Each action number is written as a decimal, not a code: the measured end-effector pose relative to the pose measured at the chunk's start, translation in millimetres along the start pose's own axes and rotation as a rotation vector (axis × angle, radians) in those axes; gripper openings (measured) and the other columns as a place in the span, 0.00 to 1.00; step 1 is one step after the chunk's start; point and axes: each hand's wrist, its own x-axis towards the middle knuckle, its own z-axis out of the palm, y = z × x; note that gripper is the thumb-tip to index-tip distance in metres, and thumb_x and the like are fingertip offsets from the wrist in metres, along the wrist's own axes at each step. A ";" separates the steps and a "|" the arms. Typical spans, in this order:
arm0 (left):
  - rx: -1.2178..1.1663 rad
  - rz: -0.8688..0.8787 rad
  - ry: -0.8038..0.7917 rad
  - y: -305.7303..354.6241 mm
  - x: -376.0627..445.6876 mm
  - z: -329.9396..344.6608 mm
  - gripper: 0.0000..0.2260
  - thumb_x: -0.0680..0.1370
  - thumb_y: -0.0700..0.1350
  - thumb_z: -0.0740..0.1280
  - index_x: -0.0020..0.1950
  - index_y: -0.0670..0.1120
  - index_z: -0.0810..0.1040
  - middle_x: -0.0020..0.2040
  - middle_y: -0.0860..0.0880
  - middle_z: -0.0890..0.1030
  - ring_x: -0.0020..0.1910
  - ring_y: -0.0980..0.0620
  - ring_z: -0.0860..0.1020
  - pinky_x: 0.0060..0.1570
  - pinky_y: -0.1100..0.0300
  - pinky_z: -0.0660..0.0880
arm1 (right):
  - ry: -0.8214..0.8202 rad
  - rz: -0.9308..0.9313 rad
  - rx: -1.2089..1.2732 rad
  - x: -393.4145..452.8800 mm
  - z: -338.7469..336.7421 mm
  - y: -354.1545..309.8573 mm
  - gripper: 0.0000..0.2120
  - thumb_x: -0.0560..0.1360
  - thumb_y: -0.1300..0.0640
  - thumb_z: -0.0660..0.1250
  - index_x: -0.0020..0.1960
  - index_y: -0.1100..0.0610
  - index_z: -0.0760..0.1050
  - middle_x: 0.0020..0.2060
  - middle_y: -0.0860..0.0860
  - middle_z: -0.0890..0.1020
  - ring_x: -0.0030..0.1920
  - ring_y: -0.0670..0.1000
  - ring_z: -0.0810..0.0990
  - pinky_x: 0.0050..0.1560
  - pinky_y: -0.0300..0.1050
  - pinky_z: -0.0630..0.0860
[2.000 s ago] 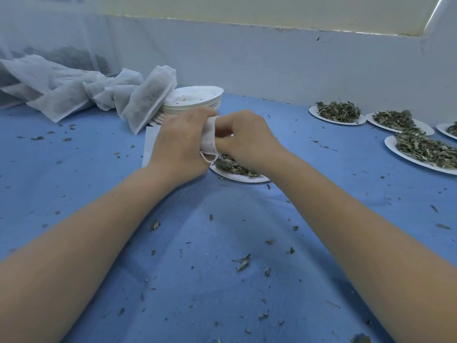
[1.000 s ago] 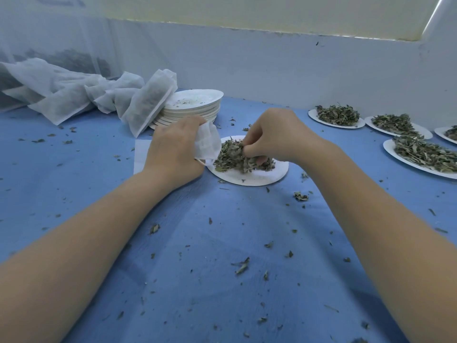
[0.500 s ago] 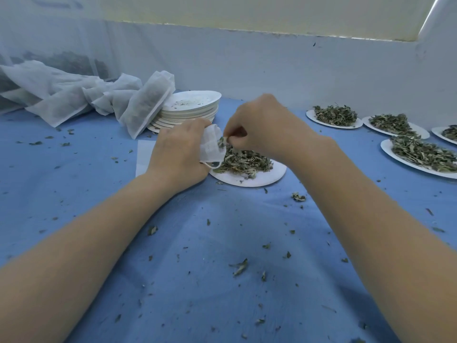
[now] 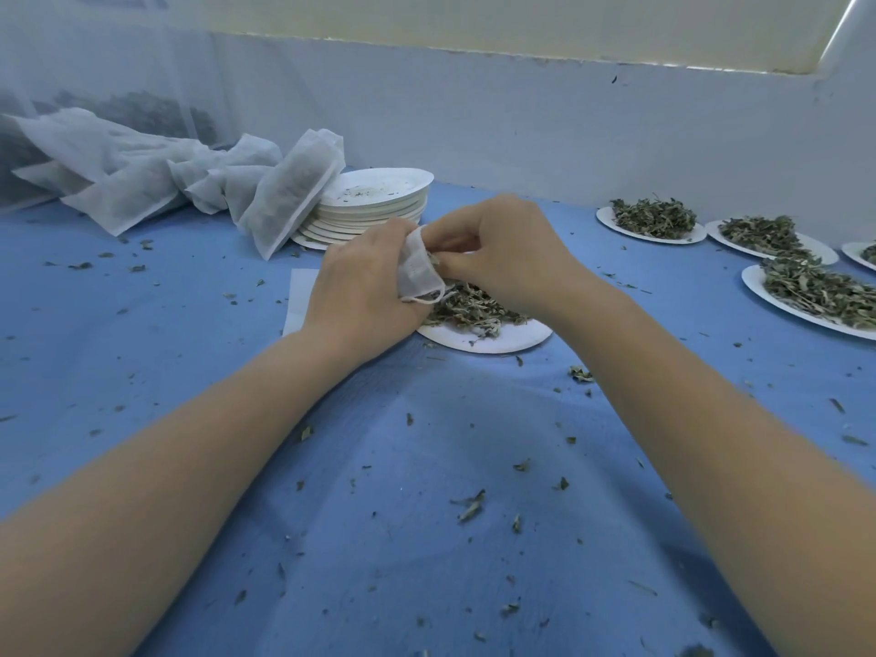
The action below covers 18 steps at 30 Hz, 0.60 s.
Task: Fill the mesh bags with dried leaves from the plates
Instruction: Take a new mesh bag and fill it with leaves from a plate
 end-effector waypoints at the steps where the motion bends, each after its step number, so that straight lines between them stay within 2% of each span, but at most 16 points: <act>1: -0.016 0.004 0.002 1.3 -1.1 0.4 0.19 0.69 0.49 0.68 0.57 0.43 0.74 0.49 0.47 0.79 0.49 0.45 0.76 0.51 0.48 0.72 | 0.030 -0.011 -0.062 1.1 1.6 0.5 0.09 0.71 0.63 0.69 0.47 0.53 0.84 0.44 0.48 0.84 0.45 0.44 0.80 0.52 0.39 0.75; 5: -0.026 0.019 -0.018 2.7 -3.0 -0.3 0.19 0.69 0.47 0.69 0.57 0.43 0.74 0.48 0.48 0.79 0.47 0.45 0.76 0.52 0.47 0.72 | -0.020 -0.085 -0.312 2.3 5.6 4.7 0.09 0.74 0.60 0.67 0.51 0.52 0.83 0.52 0.45 0.79 0.50 0.46 0.70 0.53 0.40 0.68; 8: -0.021 -0.003 -0.012 1.7 -3.0 -3.0 0.19 0.69 0.49 0.69 0.58 0.43 0.74 0.49 0.47 0.79 0.48 0.45 0.76 0.52 0.48 0.72 | -0.083 -0.057 -0.198 0.6 4.3 3.5 0.09 0.74 0.59 0.65 0.52 0.54 0.82 0.50 0.45 0.79 0.49 0.46 0.75 0.52 0.41 0.71; 12: -0.042 -0.049 0.012 0.4 -4.2 -5.7 0.17 0.69 0.47 0.70 0.55 0.44 0.75 0.45 0.50 0.78 0.47 0.45 0.77 0.50 0.48 0.73 | -0.107 0.002 -0.009 -2.7 -1.1 0.5 0.15 0.71 0.62 0.66 0.48 0.42 0.81 0.43 0.41 0.82 0.45 0.41 0.79 0.50 0.34 0.75; 15: 0.009 -0.012 0.004 -0.6 -4.2 -6.3 0.18 0.69 0.49 0.71 0.55 0.43 0.75 0.46 0.48 0.79 0.46 0.45 0.77 0.49 0.48 0.73 | -0.033 0.023 0.006 -1.1 -0.8 0.9 0.14 0.69 0.64 0.69 0.48 0.48 0.82 0.43 0.43 0.84 0.44 0.39 0.81 0.51 0.34 0.76; 18: 0.043 0.026 0.022 4.3 -5.9 -5.9 0.19 0.69 0.54 0.68 0.51 0.41 0.75 0.40 0.51 0.73 0.39 0.48 0.72 0.44 0.52 0.70 | 0.038 0.006 0.029 -0.5 2.4 -2.9 0.07 0.68 0.62 0.71 0.44 0.53 0.83 0.37 0.45 0.84 0.39 0.39 0.80 0.45 0.32 0.76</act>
